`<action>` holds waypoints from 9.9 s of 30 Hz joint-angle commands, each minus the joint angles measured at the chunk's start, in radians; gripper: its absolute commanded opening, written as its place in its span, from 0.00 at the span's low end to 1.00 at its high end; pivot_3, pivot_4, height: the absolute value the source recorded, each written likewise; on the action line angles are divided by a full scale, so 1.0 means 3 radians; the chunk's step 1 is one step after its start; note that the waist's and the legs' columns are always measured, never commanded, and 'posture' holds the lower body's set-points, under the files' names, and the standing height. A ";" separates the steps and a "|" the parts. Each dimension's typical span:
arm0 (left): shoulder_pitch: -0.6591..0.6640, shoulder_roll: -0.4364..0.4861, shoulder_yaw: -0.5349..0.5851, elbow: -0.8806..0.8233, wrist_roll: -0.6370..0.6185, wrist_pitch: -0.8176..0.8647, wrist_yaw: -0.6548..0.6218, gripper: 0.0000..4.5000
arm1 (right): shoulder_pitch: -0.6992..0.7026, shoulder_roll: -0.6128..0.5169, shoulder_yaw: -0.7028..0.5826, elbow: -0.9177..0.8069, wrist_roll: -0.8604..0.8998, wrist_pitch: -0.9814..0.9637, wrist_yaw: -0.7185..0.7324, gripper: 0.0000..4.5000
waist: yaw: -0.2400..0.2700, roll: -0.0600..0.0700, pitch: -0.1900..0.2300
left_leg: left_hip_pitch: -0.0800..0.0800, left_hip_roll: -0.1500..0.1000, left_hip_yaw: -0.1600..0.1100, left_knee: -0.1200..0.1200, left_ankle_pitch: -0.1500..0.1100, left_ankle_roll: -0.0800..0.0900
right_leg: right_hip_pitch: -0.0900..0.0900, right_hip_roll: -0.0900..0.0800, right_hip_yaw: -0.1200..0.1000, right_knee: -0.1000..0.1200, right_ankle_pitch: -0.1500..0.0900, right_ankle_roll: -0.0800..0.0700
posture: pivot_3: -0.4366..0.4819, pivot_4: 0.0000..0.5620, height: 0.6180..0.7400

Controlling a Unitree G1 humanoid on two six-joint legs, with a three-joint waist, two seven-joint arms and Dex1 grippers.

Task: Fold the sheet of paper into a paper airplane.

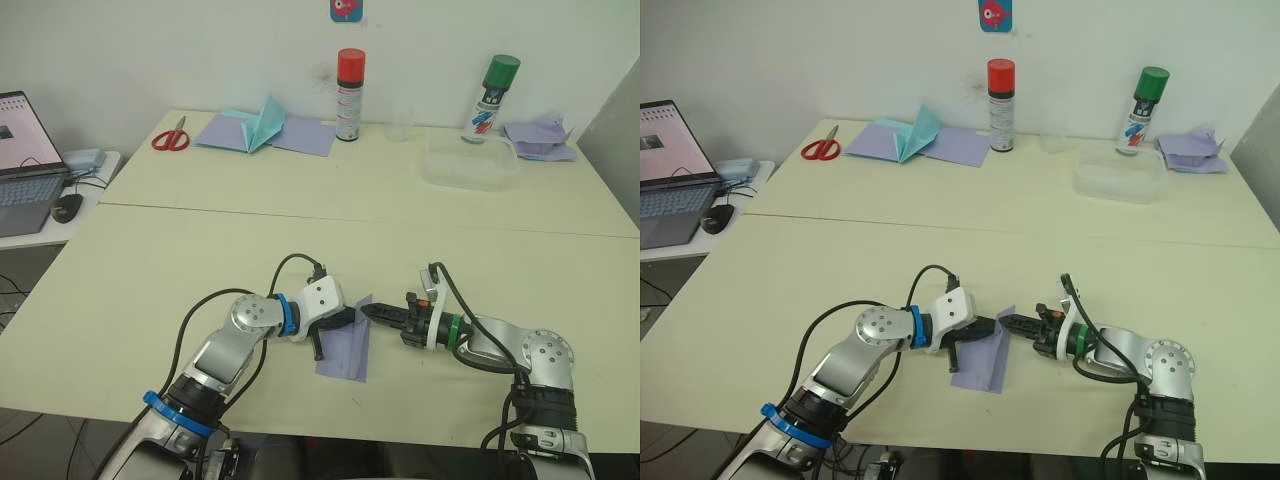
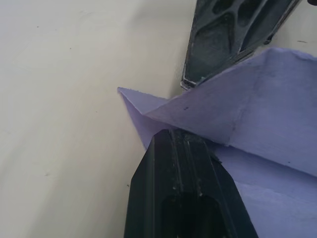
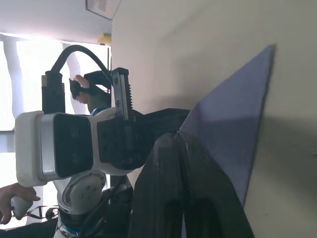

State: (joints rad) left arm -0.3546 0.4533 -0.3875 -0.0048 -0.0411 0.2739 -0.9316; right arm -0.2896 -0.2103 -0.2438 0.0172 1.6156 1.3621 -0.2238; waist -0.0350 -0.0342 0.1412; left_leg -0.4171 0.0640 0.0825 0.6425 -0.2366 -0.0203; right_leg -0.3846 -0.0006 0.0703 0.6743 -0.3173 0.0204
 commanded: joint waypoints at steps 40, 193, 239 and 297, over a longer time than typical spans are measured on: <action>0.0014 0.0557 0.0766 -0.0467 -0.0852 0.0922 -0.0345 0.00 | 0.0033 -0.0817 0.1787 -0.0734 -0.2984 -0.1272 0.2385 0.00 | -0.0042 -0.0025 0.0008 | 0.0006 0.0004 -0.0001 0.0007 0.0004 0.0002 | -0.0001 0.0000 -0.0001 0.0007 -0.0001 0.0002 | 0.48 0.27 1.00; -0.2128 0.0116 0.0118 0.3608 0.0611 -0.3851 -0.1404 0.85 | 0.0124 -0.1026 0.2169 -0.0515 -0.5008 -0.2910 0.3793 0.00 | 0.0015 -0.0030 0.0030 | 0.0002 0.0000 0.0006 0.0009 0.0006 0.0002 | -0.0010 0.0022 -0.0014 0.0020 0.0002 -0.0010 | 0.48 0.27 1.00; -0.1973 -0.0141 0.0109 0.3486 0.0392 -0.4313 -0.1816 0.29 | 0.0101 -0.0976 0.2130 -0.0495 -0.4961 -0.2930 0.3783 0.00 | 0.0015 -0.0030 0.0029 | 0.0003 0.0000 0.0006 0.0014 0.0007 0.0001 | -0.0008 0.0024 -0.0014 0.0026 0.0007 -0.0018 | 0.48 0.27 1.00; 0.0956 0.1248 0.1436 -0.1109 -0.0906 -0.0966 -0.0963 1.00 | 0.0192 -0.0920 0.1994 -0.0237 -0.5317 -0.5170 0.4006 0.16 | 0.0021 -0.0011 0.0041 | 0.0004 -0.0001 0.0000 0.0033 0.0010 0.0000 | -0.0010 0.0024 0.0000 0.0061 0.0001 -0.0013 | 0.48 0.27 1.00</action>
State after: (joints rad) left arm -0.0728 0.8276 0.0312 -0.2897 -0.2860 -0.0283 -1.2388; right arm -0.2159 -0.4782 0.3597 -0.0386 0.0156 -0.1499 0.9661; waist -0.0286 -0.0376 0.1535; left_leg -0.4158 0.0638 0.0827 0.6524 -0.2336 -0.0204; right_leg -0.3877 0.0065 0.0702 0.6929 -0.3169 0.0166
